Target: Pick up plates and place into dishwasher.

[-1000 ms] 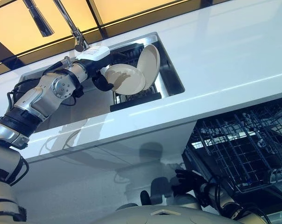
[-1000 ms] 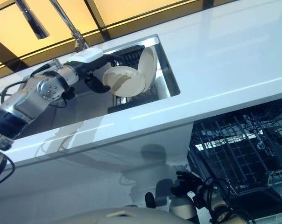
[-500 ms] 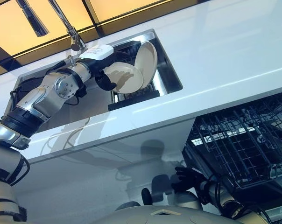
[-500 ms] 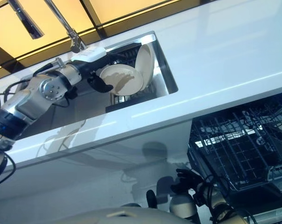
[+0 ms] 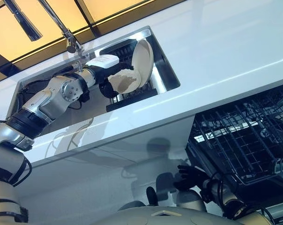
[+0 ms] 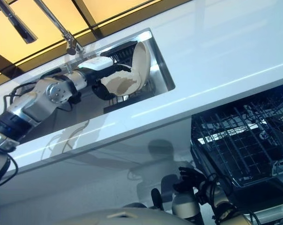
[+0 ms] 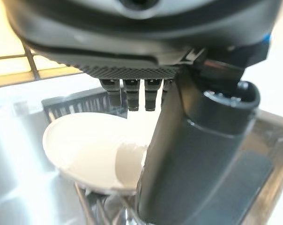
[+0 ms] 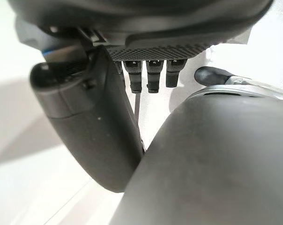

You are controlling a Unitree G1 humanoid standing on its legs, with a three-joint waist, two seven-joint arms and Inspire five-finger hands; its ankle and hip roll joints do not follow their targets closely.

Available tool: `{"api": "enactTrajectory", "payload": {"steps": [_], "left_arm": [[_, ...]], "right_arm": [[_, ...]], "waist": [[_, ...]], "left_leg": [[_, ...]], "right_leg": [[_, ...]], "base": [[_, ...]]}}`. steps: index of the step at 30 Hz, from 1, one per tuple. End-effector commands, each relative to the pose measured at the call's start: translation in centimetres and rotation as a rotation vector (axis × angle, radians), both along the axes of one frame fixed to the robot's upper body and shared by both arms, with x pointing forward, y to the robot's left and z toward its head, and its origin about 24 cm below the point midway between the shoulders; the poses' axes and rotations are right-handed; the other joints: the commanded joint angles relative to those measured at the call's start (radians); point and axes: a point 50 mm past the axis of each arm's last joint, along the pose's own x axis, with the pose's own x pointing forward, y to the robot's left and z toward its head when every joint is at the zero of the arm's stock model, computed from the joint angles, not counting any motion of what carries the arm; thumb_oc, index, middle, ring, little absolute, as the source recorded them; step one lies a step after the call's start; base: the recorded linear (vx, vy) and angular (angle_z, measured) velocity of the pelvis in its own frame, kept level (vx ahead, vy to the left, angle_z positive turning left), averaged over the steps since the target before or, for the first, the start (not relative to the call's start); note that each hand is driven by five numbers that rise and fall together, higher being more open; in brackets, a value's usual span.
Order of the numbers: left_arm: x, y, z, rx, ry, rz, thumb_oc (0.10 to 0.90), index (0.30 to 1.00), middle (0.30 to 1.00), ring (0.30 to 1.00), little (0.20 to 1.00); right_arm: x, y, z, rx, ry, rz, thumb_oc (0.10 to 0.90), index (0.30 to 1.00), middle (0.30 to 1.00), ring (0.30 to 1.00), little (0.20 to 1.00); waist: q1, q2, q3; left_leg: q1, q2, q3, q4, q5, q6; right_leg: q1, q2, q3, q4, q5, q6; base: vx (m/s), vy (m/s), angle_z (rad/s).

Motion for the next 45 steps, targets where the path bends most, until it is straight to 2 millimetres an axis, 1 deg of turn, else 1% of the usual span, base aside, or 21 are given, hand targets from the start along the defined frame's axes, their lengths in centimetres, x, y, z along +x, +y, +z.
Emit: {"api": "enactTrajectory", "payload": {"steps": [1,6,10,16,22,30,33,39,45], "left_arm": [[0.5,1.1,5.6,-0.060,-0.166,0.072,0.800,0.900,0.900,0.900,0.900],[0.4,1.3,4.7,-0.041,-0.128,0.078,0.800,0.900,0.900,0.900,0.900],[0.4,1.3,4.6,-0.049,-0.133,0.083,0.800,0.900,0.900,0.900,0.900],[0.5,1.7,4.2,-0.077,-0.230,0.104,0.800,0.900,0.900,0.900,0.900],[0.9,1.9,4.1,-0.116,-0.301,0.130,0.800,0.900,0.900,0.900,0.900],[1.8,2.0,3.6,-0.151,-0.389,0.177,0.800,0.900,0.900,0.900,0.900],[2.1,2.0,3.3,-0.131,-0.406,0.188,0.800,0.900,0.900,0.900,0.900],[2.7,2.1,3.5,-0.084,-0.437,0.201,0.800,0.900,0.900,0.900,0.900],[3.2,2.4,4.1,-0.023,-0.456,0.222,0.800,0.900,0.900,0.900,0.900]], "right_arm": [[-2.7,-0.9,-0.8,-0.035,0.091,0.038,0.800,0.900,0.900,0.900,0.900],[-2.6,-0.9,-0.7,-0.033,0.089,0.032,0.800,0.900,0.900,0.900,0.900],[-2.4,-1.0,-0.6,-0.043,0.073,0.041,0.800,0.900,0.900,0.900,0.900],[-1.8,-0.7,-0.3,-0.047,0.019,0.042,0.800,0.900,0.900,0.900,0.900],[-1.2,-0.8,0.0,-0.048,-0.007,0.057,0.800,0.900,0.900,0.900,0.900],[0.0,-0.9,0.7,-0.049,-0.050,0.089,0.800,0.900,0.900,0.900,0.900],[0.5,-1.0,1.0,-0.048,-0.066,0.089,0.800,0.900,0.900,0.900,0.900],[1.7,-0.9,1.6,-0.049,-0.119,0.095,0.800,0.900,0.900,0.900,0.900],[2.8,-0.7,2.3,-0.045,-0.163,0.100,0.800,0.900,0.900,0.900,0.900]], "waist": [[0.004,-0.002,-0.025],[0.009,-0.002,-0.024],[0.011,-0.003,-0.022],[0.007,-0.008,-0.009],[-0.005,-0.007,0.014],[-0.029,-0.010,0.061],[-0.035,-0.012,0.076],[-0.046,-0.012,0.111],[-0.053,-0.013,0.139]], "left_leg": [[-0.020,-0.077,0.046,0.032,-0.108,0.023],[-0.021,-0.076,0.044,0.032,-0.109,0.024],[-0.022,-0.076,0.044,0.033,-0.109,0.024],[-0.028,-0.076,0.047,0.032,-0.106,0.024],[-0.039,-0.076,0.057,0.027,-0.102,0.023],[-0.058,-0.071,0.080,0.025,-0.097,0.020],[-0.068,-0.069,0.086,0.026,-0.094,0.018],[-0.092,-0.063,0.104,0.022,-0.082,0.011],[-0.110,-0.060,0.116,0.013,-0.073,0.006]], "right_leg": [[-0.094,0.002,0.039,0.090,-0.053,0.092],[-0.094,0.001,0.034,0.091,-0.054,0.090],[-0.094,0.000,0.031,0.090,-0.054,0.090],[-0.103,0.001,0.032,0.094,-0.053,0.089],[-0.125,0.001,0.040,0.098,-0.049,0.088],[-0.159,0.002,0.052,0.111,-0.045,0.087],[-0.173,0.003,0.054,0.114,-0.042,0.087],[-0.205,0.002,0.055,0.114,-0.031,0.088],[-0.226,0.002,0.050,0.108,-0.022,0.091]], "base": [[0.00,0.000,0.00],[0.00,-0.001,0.01],[0.00,0.000,0.00],[0.00,0.000,0.00],[-0.02,0.011,-0.03],[-0.03,0.014,-0.07],[-0.04,0.002,-0.03],[-0.06,-0.008,-0.06],[-0.06,-0.021,-0.01]]}}
